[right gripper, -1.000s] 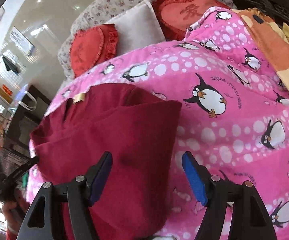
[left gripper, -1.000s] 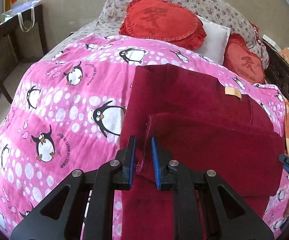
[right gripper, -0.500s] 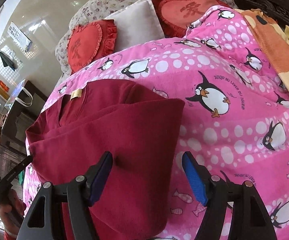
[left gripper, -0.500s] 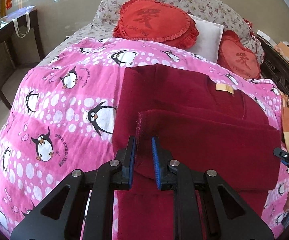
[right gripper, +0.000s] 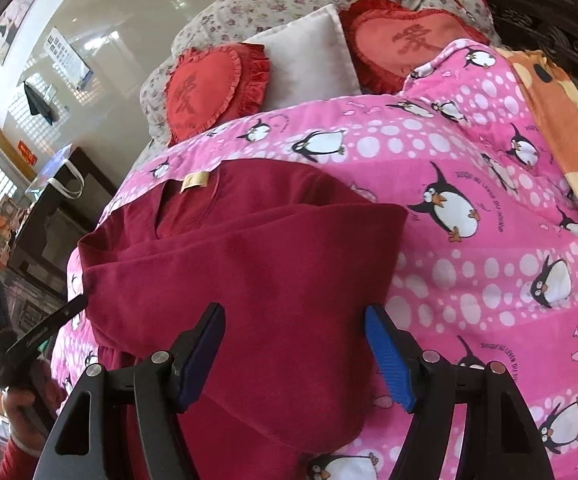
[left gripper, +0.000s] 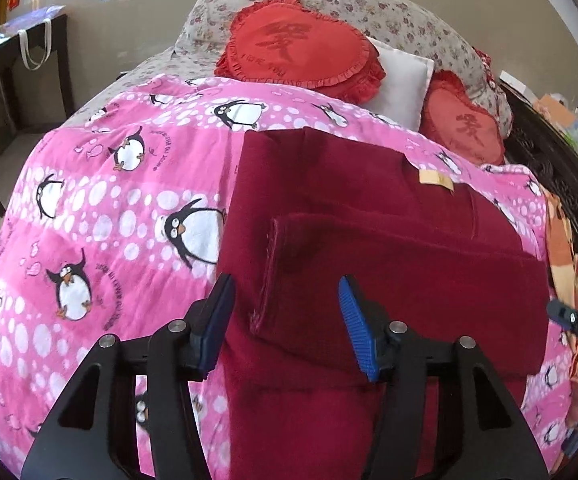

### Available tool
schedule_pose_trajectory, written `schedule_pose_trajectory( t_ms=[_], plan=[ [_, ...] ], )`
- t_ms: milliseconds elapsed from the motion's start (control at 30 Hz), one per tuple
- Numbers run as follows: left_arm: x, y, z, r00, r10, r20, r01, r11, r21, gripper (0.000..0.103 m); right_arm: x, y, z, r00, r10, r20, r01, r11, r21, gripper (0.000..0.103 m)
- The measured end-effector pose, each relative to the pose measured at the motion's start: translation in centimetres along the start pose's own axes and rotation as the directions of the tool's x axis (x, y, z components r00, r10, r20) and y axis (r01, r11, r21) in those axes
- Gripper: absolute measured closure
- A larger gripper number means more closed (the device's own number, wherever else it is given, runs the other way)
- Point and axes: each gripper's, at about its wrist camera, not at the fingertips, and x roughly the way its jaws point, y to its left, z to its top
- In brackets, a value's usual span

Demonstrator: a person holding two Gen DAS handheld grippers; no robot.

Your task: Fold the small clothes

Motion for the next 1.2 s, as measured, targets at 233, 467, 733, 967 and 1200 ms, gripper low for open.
schedule_pose_trajectory(
  t_ms=[233,467,733,967,1200],
  plan=[
    [-0.1,-0.9,0.5,0.998,-0.016,0.060,0.014,0.999,0.030,0.054,-0.1,0.0,-0.3,1.000,0.013,-0.009,-0.013,1.000,0.006,0.034],
    [2.0,-1.5,0.8,1.000,0.013,-0.004,-0.012,0.997,0.071,0.054,0.0,-0.1,-0.5,1.000,0.022,-0.011,-0.022,1.000,0.018,0.034],
    [2.7,-1.7,0.5,0.999,-0.015,-0.040,0.017,0.998,0.054,0.092,0.1,-0.9,-0.6,1.000,0.014,-0.008,-0.014,0.999,0.036,0.034],
    [-0.6,0.2,1.3,1.000,-0.009,0.020,0.009,1.000,-0.006,0.094,-0.4,-1.9,0.0,0.999,-0.039,0.015,0.038,0.998,0.045,0.034],
    [0.4,0.3,0.2,1.000,-0.004,-0.030,0.003,1.000,-0.009,0.094,3.2,-2.6,2.3,1.000,-0.018,-0.005,0.019,0.998,0.062,0.042]
  ],
)
